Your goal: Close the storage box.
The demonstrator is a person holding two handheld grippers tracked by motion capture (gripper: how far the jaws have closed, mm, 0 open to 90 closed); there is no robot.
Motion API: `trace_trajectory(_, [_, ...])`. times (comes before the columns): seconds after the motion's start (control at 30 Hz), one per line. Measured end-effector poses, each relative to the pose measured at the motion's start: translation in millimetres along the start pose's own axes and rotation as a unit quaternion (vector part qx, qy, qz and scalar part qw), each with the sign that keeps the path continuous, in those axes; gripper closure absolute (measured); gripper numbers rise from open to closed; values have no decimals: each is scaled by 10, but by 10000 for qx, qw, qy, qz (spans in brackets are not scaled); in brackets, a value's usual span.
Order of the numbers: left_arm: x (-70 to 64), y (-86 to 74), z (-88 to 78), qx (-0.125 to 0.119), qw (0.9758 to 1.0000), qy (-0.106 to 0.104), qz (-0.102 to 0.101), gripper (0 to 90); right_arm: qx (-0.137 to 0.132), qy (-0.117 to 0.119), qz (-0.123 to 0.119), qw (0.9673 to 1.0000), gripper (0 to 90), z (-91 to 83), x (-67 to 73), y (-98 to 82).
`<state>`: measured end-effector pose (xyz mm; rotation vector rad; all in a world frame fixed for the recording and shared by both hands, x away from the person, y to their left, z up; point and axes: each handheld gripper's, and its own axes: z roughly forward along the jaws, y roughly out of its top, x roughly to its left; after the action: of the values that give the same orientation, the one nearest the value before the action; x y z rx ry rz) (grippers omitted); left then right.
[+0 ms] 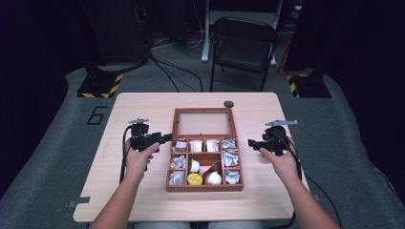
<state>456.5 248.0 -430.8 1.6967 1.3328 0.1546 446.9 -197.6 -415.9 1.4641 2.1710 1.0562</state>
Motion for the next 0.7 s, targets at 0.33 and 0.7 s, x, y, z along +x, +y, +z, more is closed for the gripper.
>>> trace_trajectory(0.33, [8,70,34,-26,10000,16,-84,368,51,205,-241,9995,296,58,136,190])
trace_trajectory(0.7, [41,89,94,58,9998,143,-80,365,114,373,-269,9989,298,165,259,357])
